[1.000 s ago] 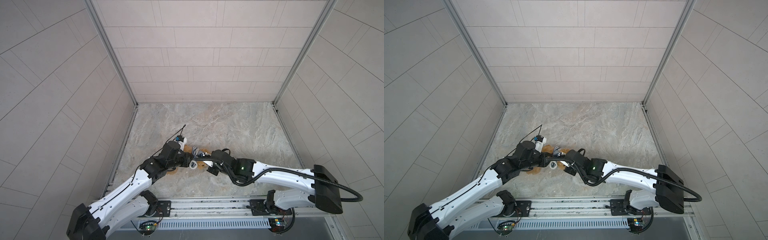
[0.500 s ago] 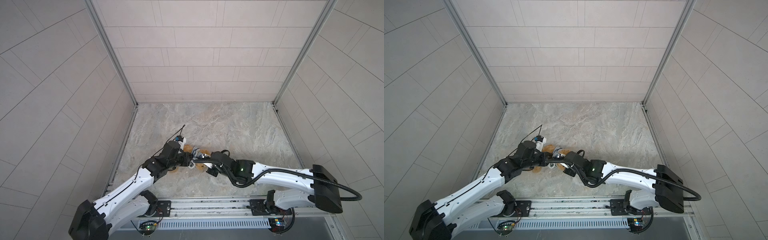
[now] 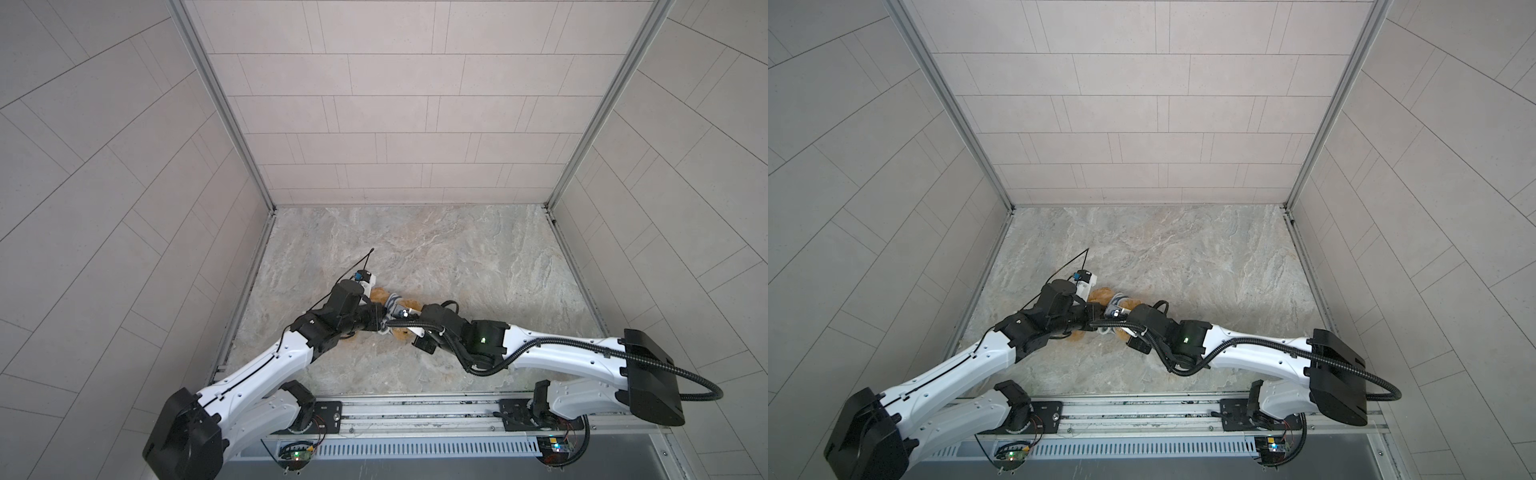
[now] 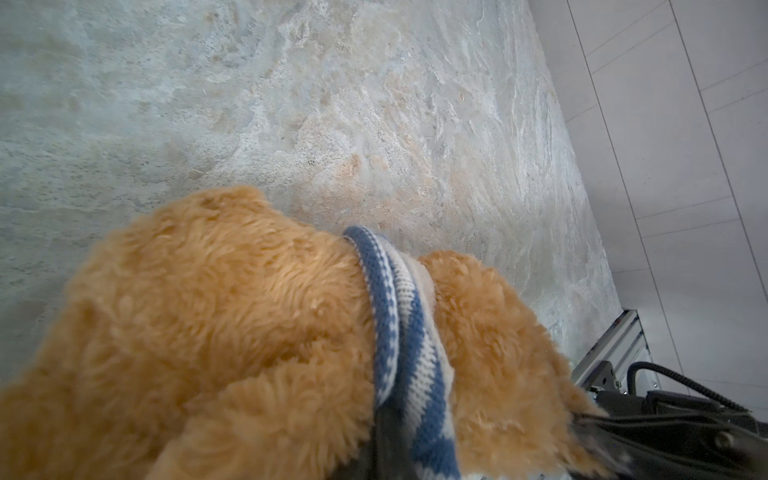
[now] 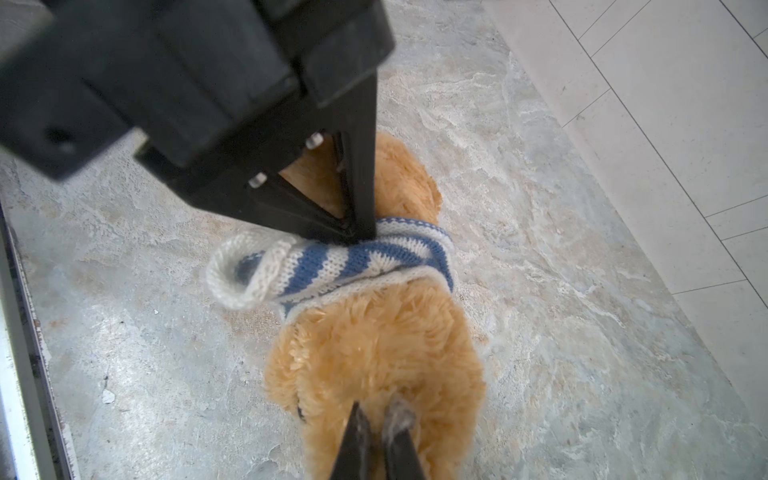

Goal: Dress the teddy bear

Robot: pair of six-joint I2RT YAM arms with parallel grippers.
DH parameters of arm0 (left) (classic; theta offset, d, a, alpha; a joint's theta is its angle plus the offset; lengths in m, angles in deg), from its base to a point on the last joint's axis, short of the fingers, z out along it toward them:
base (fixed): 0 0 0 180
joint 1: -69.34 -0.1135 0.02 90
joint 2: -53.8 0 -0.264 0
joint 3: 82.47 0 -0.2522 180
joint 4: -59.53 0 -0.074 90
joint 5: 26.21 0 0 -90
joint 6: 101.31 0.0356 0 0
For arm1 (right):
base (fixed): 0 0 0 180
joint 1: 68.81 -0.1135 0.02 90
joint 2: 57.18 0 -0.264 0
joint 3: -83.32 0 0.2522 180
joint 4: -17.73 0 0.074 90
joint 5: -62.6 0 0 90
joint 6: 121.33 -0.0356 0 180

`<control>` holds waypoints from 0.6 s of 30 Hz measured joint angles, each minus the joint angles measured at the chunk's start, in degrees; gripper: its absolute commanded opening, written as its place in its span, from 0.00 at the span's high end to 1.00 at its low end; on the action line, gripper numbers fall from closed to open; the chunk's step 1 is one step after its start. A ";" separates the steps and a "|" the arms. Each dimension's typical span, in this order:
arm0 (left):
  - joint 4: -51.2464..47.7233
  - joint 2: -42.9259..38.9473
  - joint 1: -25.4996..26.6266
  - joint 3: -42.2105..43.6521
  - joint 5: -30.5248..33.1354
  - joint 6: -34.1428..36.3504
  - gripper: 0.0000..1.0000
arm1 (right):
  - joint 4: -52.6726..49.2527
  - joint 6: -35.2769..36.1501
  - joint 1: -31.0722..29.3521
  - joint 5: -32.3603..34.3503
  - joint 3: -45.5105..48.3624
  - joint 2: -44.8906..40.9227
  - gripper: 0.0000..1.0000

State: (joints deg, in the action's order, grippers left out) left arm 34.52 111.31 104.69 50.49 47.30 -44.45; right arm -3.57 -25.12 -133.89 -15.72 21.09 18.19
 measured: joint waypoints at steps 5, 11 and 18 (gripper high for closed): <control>-0.52 -2.36 -1.44 0.59 -1.14 0.22 1.00 | 0.02 0.00 -0.20 0.87 0.37 -0.26 1.00; -1.55 -7.34 -5.99 2.43 -5.38 0.24 1.00 | -0.13 -0.02 -0.28 1.79 2.19 -2.45 1.00; -2.60 -11.30 -10.03 3.76 -8.59 0.22 1.00 | -1.16 -0.02 -0.28 2.86 2.56 -3.93 1.00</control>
State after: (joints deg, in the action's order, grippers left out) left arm 31.92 100.01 94.66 54.25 38.71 -44.23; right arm -4.72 -25.14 -134.17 -12.85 23.65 14.26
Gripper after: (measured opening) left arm 0.041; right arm 0.071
